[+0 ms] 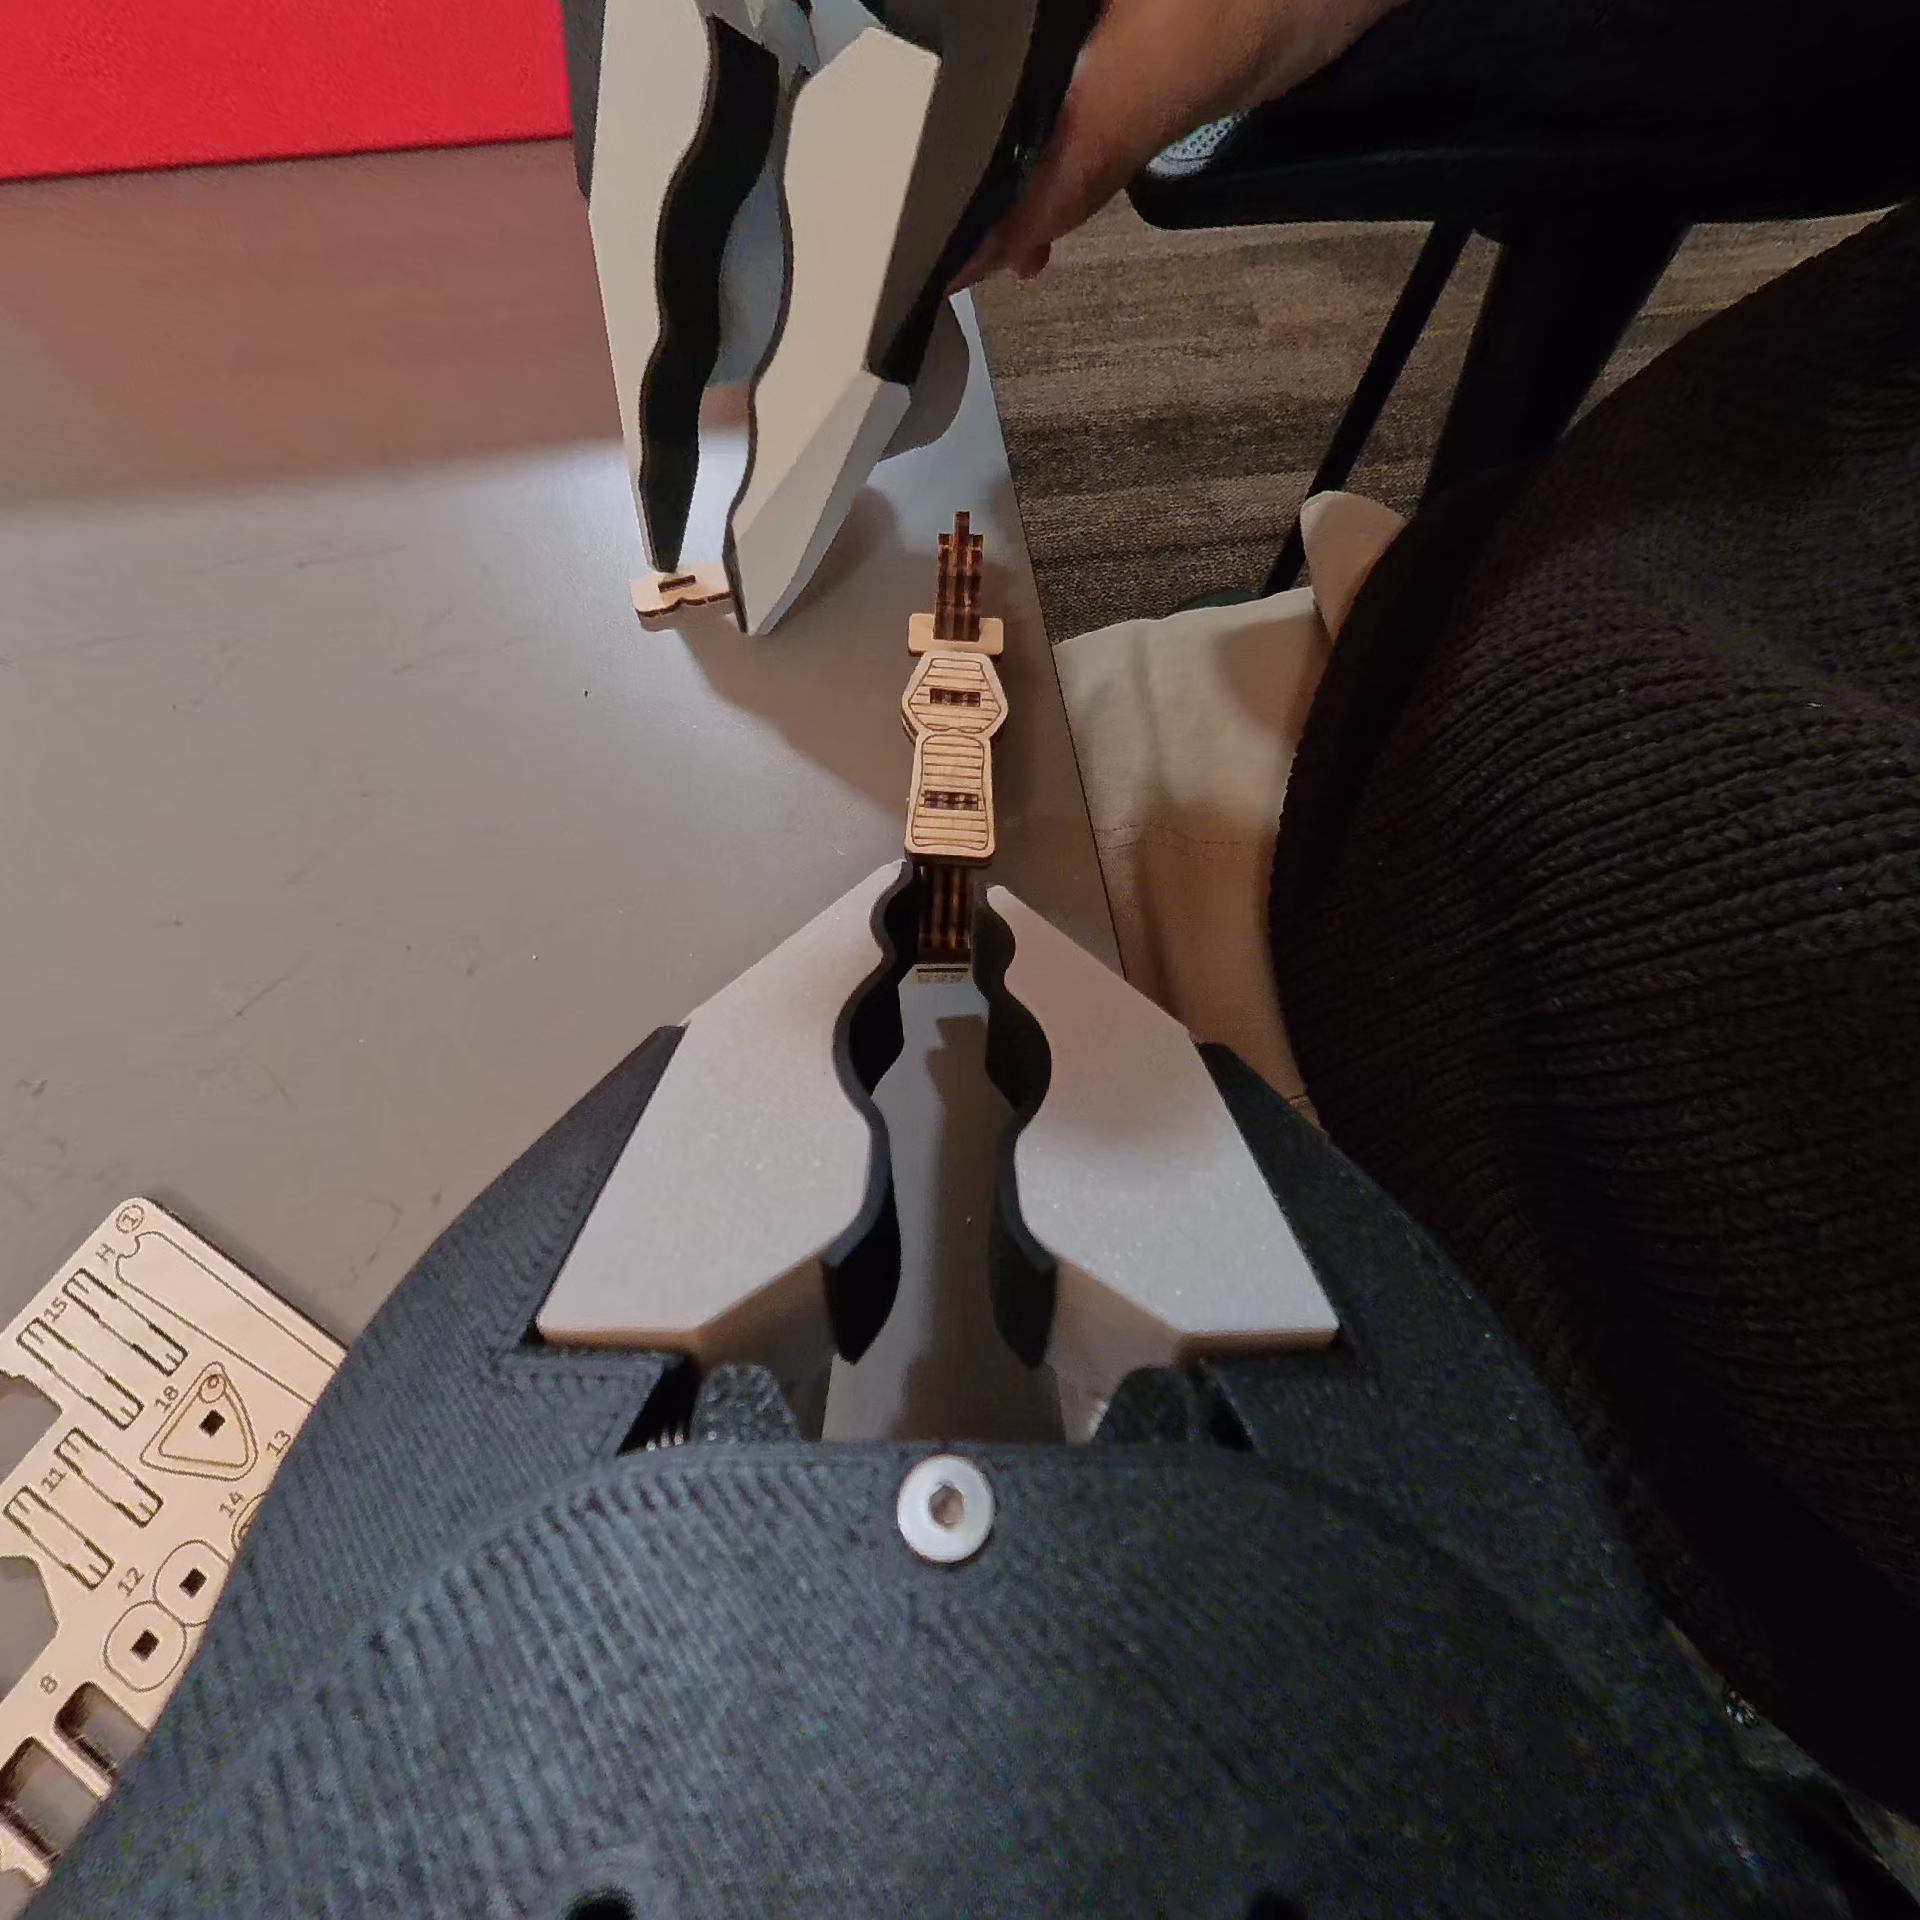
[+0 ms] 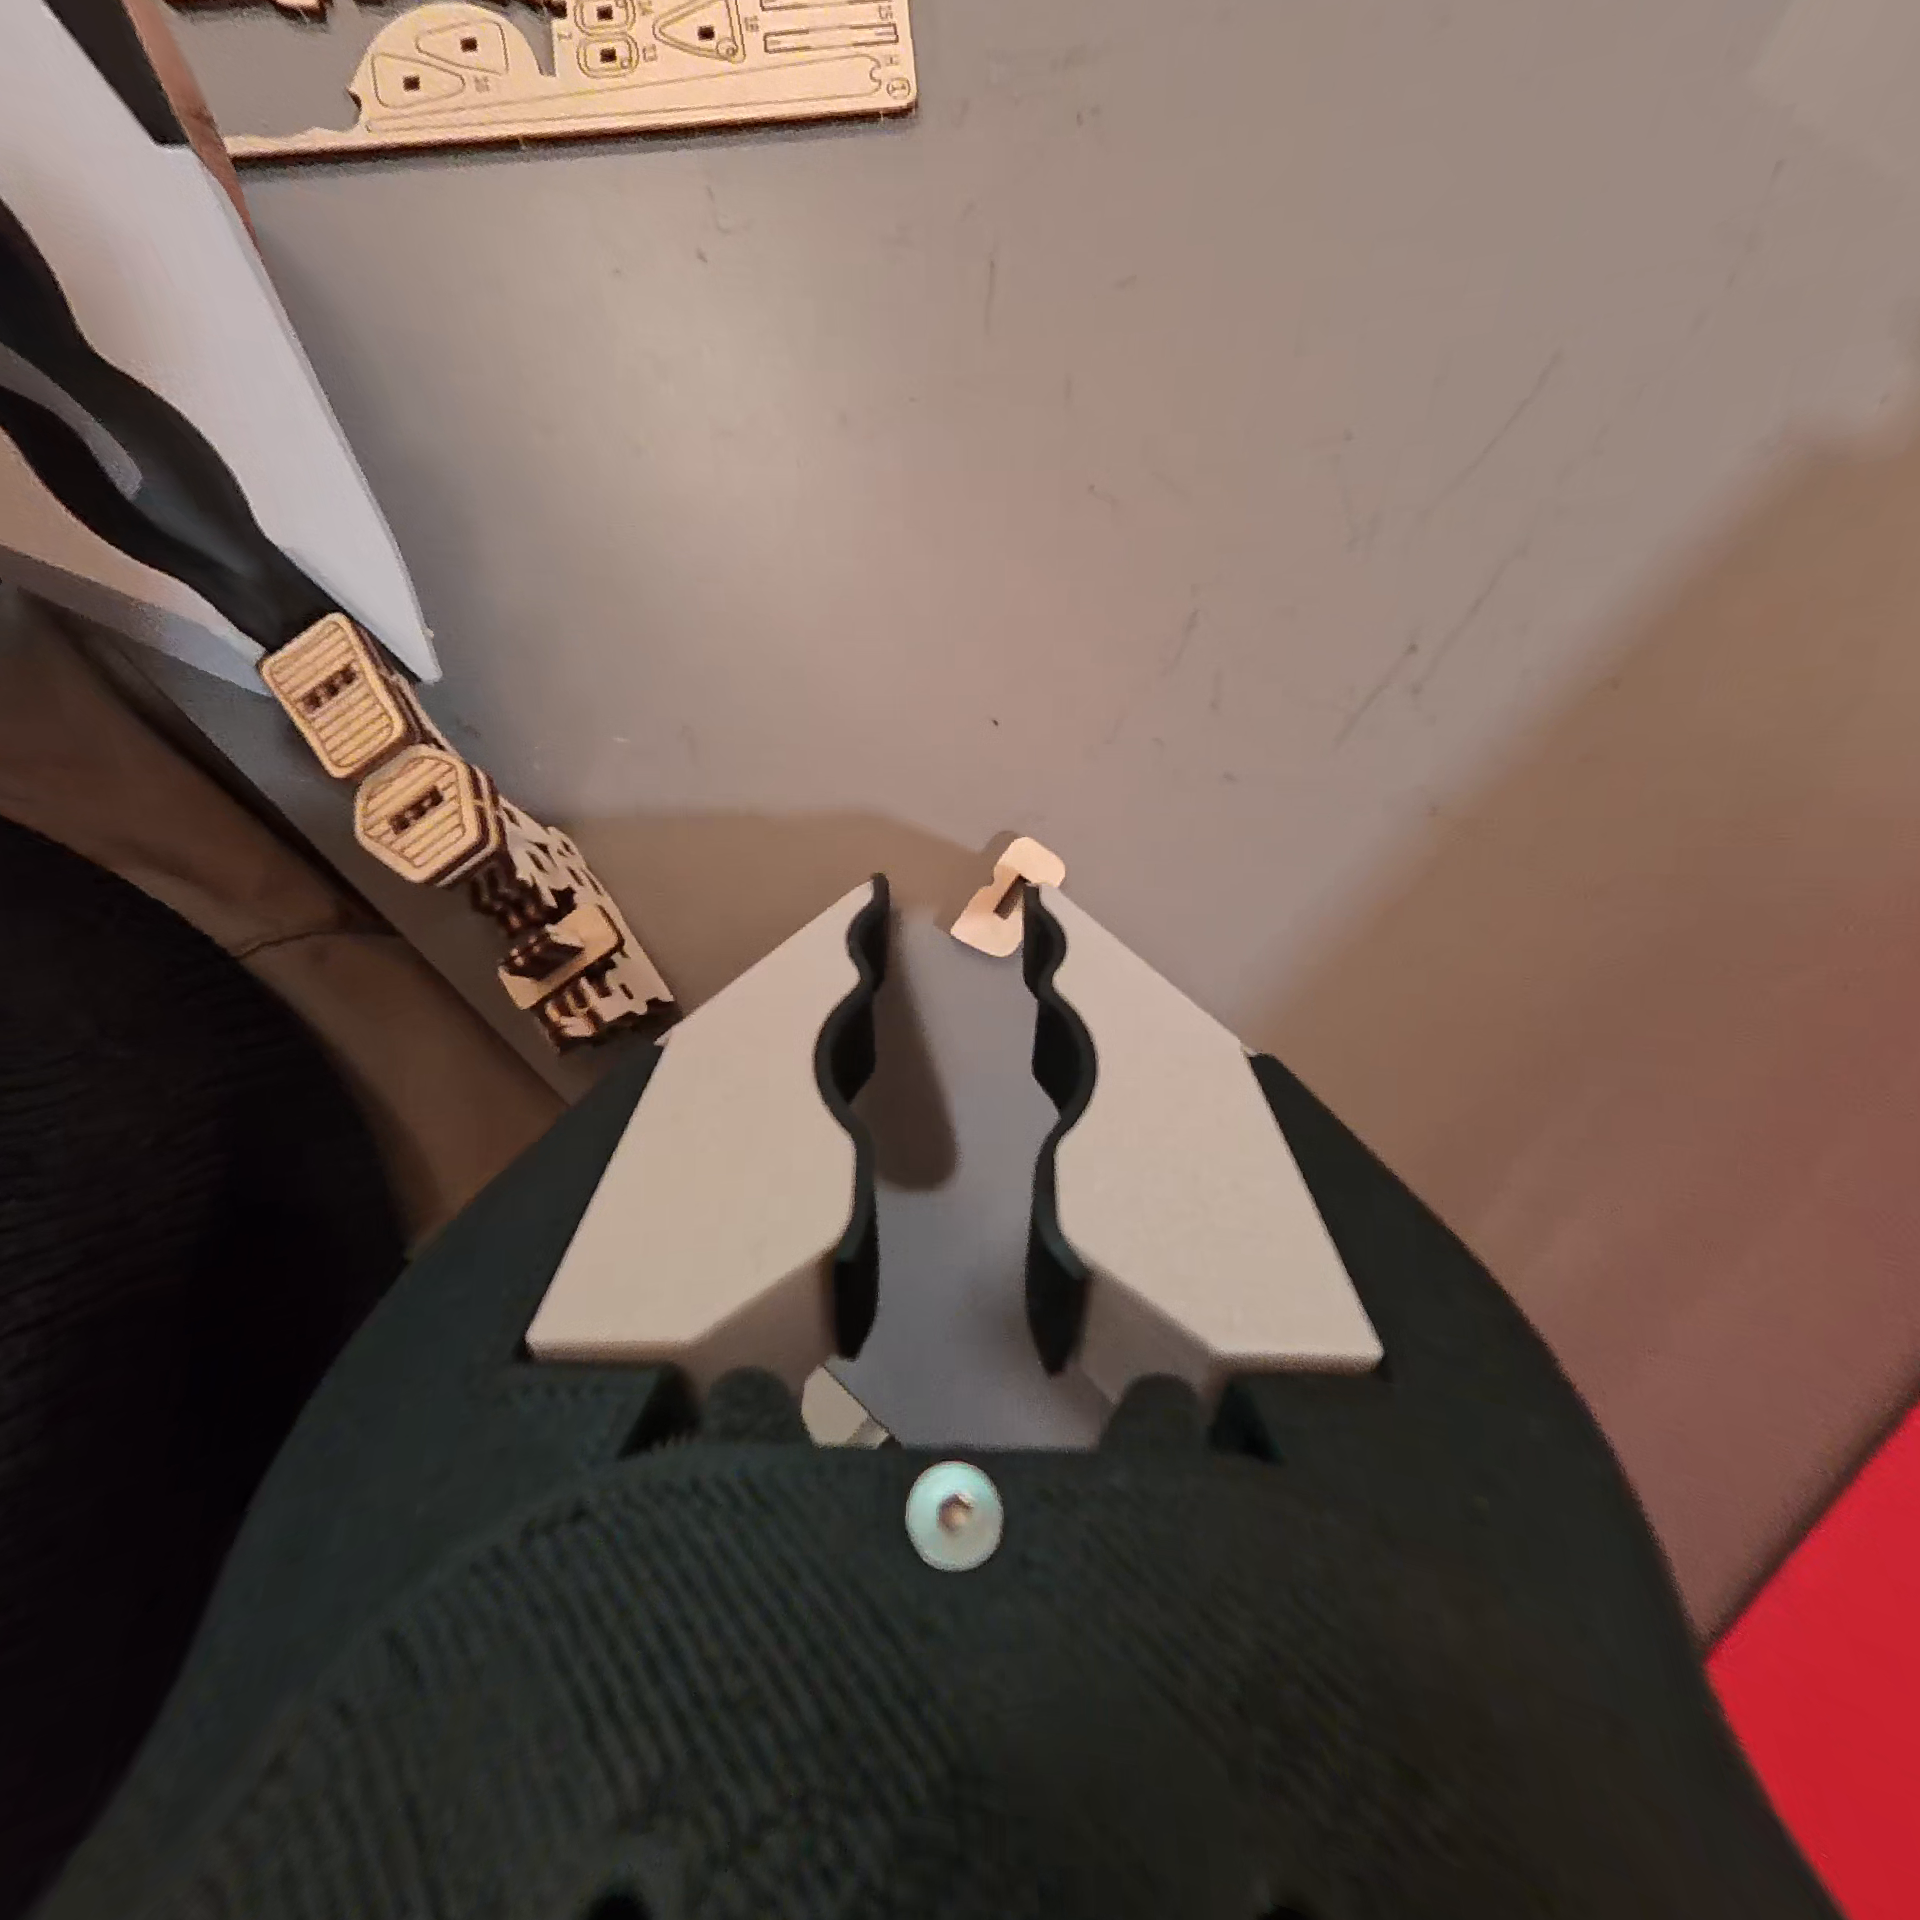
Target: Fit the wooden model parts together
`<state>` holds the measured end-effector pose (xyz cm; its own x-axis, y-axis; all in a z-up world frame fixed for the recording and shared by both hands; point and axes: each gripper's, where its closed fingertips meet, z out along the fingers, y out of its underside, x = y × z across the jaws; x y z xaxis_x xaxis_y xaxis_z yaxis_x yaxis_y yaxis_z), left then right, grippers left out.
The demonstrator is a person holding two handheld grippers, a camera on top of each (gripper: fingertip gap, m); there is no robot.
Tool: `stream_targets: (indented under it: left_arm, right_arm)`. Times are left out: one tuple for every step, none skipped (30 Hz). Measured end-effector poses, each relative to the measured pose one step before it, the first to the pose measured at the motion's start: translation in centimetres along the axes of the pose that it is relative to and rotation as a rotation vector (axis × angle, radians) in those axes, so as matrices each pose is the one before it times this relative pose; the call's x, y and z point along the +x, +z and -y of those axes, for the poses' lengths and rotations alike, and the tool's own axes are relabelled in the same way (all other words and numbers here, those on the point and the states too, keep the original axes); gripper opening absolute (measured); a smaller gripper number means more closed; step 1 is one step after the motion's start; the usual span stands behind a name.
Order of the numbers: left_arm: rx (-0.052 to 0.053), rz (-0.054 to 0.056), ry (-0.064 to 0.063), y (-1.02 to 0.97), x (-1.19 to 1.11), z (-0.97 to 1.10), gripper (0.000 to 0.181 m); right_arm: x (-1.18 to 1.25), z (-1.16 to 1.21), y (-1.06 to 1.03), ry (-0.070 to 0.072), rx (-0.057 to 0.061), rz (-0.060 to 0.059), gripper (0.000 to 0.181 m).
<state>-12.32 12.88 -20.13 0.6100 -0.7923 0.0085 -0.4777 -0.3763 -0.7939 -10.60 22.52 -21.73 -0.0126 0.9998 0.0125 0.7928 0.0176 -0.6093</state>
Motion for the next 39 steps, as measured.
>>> stream_targets:
  left_arm:
    - [0.0003, -0.0006, -0.0006, -0.006, -0.008, -0.002, 0.008]
    - [0.0001, -0.0002, -0.0003, 0.012, -0.004, -0.002, 0.008]
    - [0.0001, 0.0000, 0.0002, -0.006, -0.008, -0.003, 0.008]
    - [0.0000, 0.0001, 0.0001, 0.006, -0.002, -0.008, 0.008]
    - [0.0001, 0.0001, 0.0001, 0.005, -0.009, 0.005, 0.008]
    - [-0.0002, 0.0000, -0.0001, -0.001, 0.001, -0.003, 0.008]
    - [-0.0001, 0.0001, -0.0001, 0.000, 0.000, -0.001, 0.008]
    - [-0.0001, 0.0002, 0.0000, 0.006, 0.003, 0.003, 0.008]
    - [-0.0001, 0.0002, 0.0002, -0.001, -0.004, -0.001, 0.008]
    - [0.0000, 0.0001, 0.0002, 0.005, -0.011, 0.004, 0.008]
    - [-0.0001, 0.0001, 0.0002, 0.012, 0.003, -0.005, 0.008]
    - [0.0001, -0.0001, 0.0000, 0.000, 0.001, 0.001, 0.008]
    - [0.0000, -0.0001, -0.0002, -0.001, -0.004, -0.013, 0.008]
    - [0.0000, 0.0001, 0.0000, 0.000, -0.001, 0.000, 0.008]
    - [-0.0001, 0.0001, 0.0002, 0.000, -0.003, -0.001, 0.008]
    - [0.0001, 0.0001, 0.0002, 0.007, 0.004, 0.006, 0.008]
    - [0.0000, 0.0000, 0.0001, 0.000, -0.007, -0.013, 0.008]
    - [0.0000, -0.0002, -0.0003, 0.000, 0.005, 0.000, 0.008]
    - [0.0001, -0.0002, -0.0004, 0.001, 0.000, -0.011, 0.008]
    - [0.0002, 0.0001, 0.0001, 0.002, -0.002, 0.003, 0.008]
    - [-0.0004, 0.0004, 0.0004, 0.003, -0.002, -0.001, 0.008]
    - [0.0002, 0.0001, 0.0005, 0.003, 0.009, 0.004, 0.008]
    - [-0.0003, -0.0001, -0.0002, 0.003, -0.005, 0.000, 0.008]
    - [0.0002, 0.0000, -0.0002, 0.002, 0.002, 0.003, 0.008]
    - [-0.0002, 0.0001, 0.0001, -0.002, -0.003, -0.003, 0.008]
    - [-0.0001, 0.0001, 0.0001, -0.001, -0.002, -0.002, 0.008]
    - [-0.0001, 0.0003, 0.0004, 0.005, -0.001, 0.003, 0.008]
    - [-0.0003, 0.0003, 0.0004, -0.001, 0.007, -0.004, 0.009]
    - [-0.0003, 0.0003, 0.0004, 0.004, -0.001, 0.001, 0.009]
    - [-0.0003, 0.0004, 0.0005, -0.006, 0.005, 0.005, 0.008]
    - [-0.0002, 0.0001, 0.0002, -0.002, -0.003, -0.003, 0.008]
    - [0.0002, -0.0001, -0.0001, 0.001, 0.002, 0.002, 0.008]
    - [0.0001, -0.0002, -0.0003, -0.006, -0.001, -0.003, 0.008]
    - [0.0000, -0.0002, -0.0004, -0.006, -0.001, -0.004, 0.008]
    - [0.0004, -0.0002, -0.0005, -0.005, -0.014, -0.001, 0.008]
    - [0.0002, 0.0001, -0.0006, -0.005, -0.009, -0.014, 0.008]
    - [0.0003, 0.0004, -0.0009, -0.007, -0.034, -0.002, 0.008]
    - [0.0005, 0.0004, -0.0014, -0.017, -0.028, -0.008, 0.008]
    - [0.0004, 0.0006, -0.0017, -0.013, -0.037, -0.005, 0.008]
  right_arm:
    - [0.022, -0.030, -0.002, -0.0047, -0.0030, -0.0085, 0.025]
    - [0.083, -0.042, -0.009, -0.0041, -0.0039, -0.0110, 0.024]
    - [0.100, -0.058, -0.010, -0.0025, -0.0034, -0.0102, 0.024]
    - [0.088, -0.037, -0.008, 0.0003, -0.0022, -0.0072, 0.023]
    - [0.040, -0.019, -0.022, 0.0021, -0.0012, -0.0031, 0.023]
    - [0.011, -0.021, -0.015, 0.0014, -0.0004, -0.0015, 0.023]
    - [0.047, 0.004, -0.039, 0.0006, 0.0013, -0.0036, 0.024]
    - [0.054, 0.014, -0.072, 0.0003, 0.0018, -0.0052, 0.023]
    - [0.077, -0.026, -0.039, 0.0006, -0.0016, -0.0057, 0.024]
    - [0.054, -0.074, -0.003, 0.0014, -0.0046, -0.0047, 0.024]
    - [-0.004, -0.084, 0.028, 0.0025, -0.0046, -0.0012, 0.025]
    - [-0.049, -0.068, 0.046, 0.0033, -0.0031, 0.0015, 0.025]
    - [-0.051, -0.045, 0.035, 0.0031, -0.0023, 0.0012, 0.025]
    - [-0.026, -0.008, 0.021, 0.0019, -0.0009, 0.0001, 0.024]
    - [-0.036, 0.002, 0.012, 0.0005, -0.0001, 0.0001, 0.023]
    - [-0.017, 0.012, 0.009, 0.0008, -0.0003, 0.0001, 0.022]
    - [-0.035, 0.005, 0.015, 0.0017, 0.0002, 0.0009, 0.021]
    - [-0.042, 0.020, 0.014, 0.0013, 0.0003, 0.0023, 0.020]
    - [-0.001, 0.002, 0.014, 0.0004, 0.0000, 0.0005, 0.019]
    - [0.042, -0.001, 0.003, -0.0005, -0.0006, -0.0013, 0.018]
    - [0.046, -0.001, 0.003, -0.0008, -0.0006, -0.0008, 0.017]
    - [0.049, -0.007, 0.000, -0.0003, -0.0005, 0.0002, 0.016]
    - [0.036, -0.030, -0.003, -0.0007, -0.0011, 0.0013, 0.015]
    - [0.043, -0.046, -0.011, 0.0020, -0.0011, 0.0031, 0.015]
    - [0.030, -0.031, -0.025, 0.0064, -0.0003, 0.0054, 0.015]
    - [0.036, -0.058, -0.033, 0.0082, -0.0001, 0.0070, 0.015]
    - [0.044, -0.055, -0.038, 0.0107, 0.0016, 0.0081, 0.015]
    - [0.045, -0.039, -0.064, 0.0148, 0.0045, 0.0112, 0.015]
    - [0.010, -0.042, -0.085, 0.0188, 0.0070, 0.0177, 0.015]
    - [-0.088, 0.014, -0.098, 0.0244, 0.0123, 0.0278, 0.015]
    - [-0.226, 0.144, -0.158, 0.0336, 0.0215, 0.0402, 0.015]
    - [-0.387, 0.306, -0.248, 0.0404, 0.0323, 0.0548, 0.015]
    - [-0.574, 0.439, -0.334, 0.0416, 0.0412, 0.0673, 0.014]
    - [-0.644, 0.495, -0.414, 0.0435, 0.0461, 0.0708, 0.014]
    - [-0.666, 0.473, -0.477, 0.0433, 0.0472, 0.0709, 0.015]
    - [-0.682, 0.399, -0.501, 0.0380, 0.0444, 0.0681, 0.014]
    - [-0.568, 0.255, -0.544, 0.0317, 0.0385, 0.0554, 0.014]
    - [-0.425, 0.092, -0.537, 0.0266, 0.0312, 0.0406, 0.014]
    - [-0.335, -0.042, -0.516, 0.0246, 0.0248, 0.0303, 0.014]
